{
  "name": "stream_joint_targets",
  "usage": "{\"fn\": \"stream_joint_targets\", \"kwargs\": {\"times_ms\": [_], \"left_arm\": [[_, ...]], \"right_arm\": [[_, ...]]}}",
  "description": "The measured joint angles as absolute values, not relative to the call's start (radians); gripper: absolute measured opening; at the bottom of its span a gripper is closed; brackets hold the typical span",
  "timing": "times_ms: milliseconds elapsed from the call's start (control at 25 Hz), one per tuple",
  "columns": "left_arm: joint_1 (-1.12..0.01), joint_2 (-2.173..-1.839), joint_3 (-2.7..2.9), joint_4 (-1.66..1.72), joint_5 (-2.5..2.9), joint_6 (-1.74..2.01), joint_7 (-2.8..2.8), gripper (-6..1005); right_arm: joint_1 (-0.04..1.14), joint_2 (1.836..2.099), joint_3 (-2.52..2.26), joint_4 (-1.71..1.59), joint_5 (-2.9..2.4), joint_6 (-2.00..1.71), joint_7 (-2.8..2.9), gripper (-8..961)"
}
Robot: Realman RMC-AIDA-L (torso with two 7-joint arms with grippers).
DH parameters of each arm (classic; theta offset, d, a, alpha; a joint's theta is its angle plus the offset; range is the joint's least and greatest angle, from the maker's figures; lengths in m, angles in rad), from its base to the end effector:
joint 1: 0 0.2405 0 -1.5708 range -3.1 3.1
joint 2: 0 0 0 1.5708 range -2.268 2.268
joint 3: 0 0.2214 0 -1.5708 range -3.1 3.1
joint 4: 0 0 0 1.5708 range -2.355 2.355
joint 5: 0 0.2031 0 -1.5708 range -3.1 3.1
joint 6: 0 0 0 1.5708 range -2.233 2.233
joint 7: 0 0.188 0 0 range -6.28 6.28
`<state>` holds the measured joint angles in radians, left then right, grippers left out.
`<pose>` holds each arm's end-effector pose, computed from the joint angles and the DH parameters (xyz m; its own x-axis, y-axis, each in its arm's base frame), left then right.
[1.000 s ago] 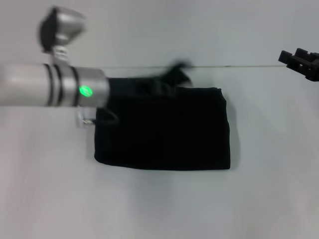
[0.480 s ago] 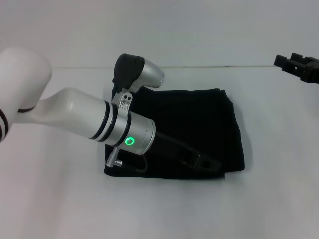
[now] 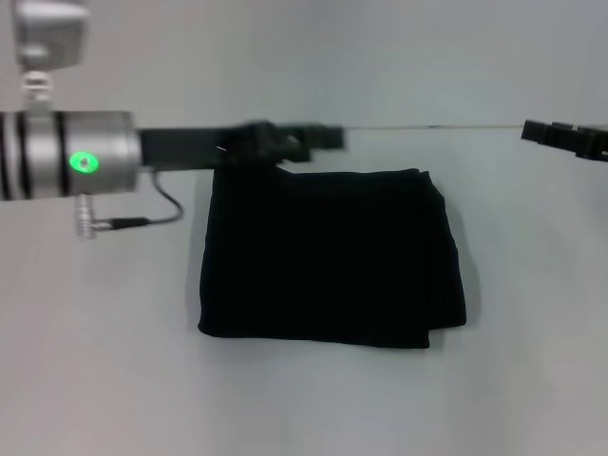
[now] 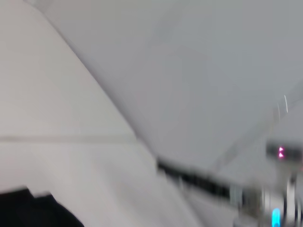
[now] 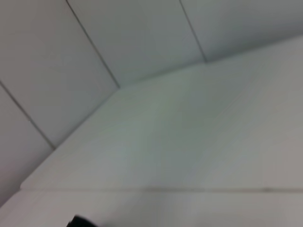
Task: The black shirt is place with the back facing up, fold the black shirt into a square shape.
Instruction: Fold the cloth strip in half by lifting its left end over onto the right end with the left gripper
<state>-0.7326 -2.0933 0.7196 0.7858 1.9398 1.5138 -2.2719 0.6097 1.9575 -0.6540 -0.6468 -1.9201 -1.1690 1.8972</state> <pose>-0.1233 0.3796 -0.0019 0.3747 0.7658 0.5226 0.7984 -0.5531 0.2381 0.2460 0.4179 0.0565 0.4756 -0.5520 -0.6849 -0.8625 -0.4457 -0.2397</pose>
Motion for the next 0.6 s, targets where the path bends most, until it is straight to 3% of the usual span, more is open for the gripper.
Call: {"fn": "stream_joint_targets", "kwargs": {"times_ms": [120, 240, 520, 600], "left_arm": [[-0.709, -2.051, 0.623, 0.735, 1.943, 1.510, -2.393, 720], [-0.676, -2.046, 0.545, 0.728, 1.954, 1.503, -2.433, 794], [-0.645, -2.039, 0.448, 0.724, 1.962, 1.503, -2.444, 893], [-0.642, -2.038, 0.437, 0.723, 1.964, 1.505, -2.445, 832]], "right_arm": [[0.644, 1.924, -0.691, -0.648, -2.021, -1.217, 2.069, 495], [0.702, 1.908, -0.705, -0.657, -2.163, -1.281, 2.263, 489], [0.825, 1.930, -0.708, -0.699, -2.456, -1.378, 2.491, 477], [0.854, 1.941, -0.709, -0.699, -2.505, -1.396, 2.515, 474]]}}
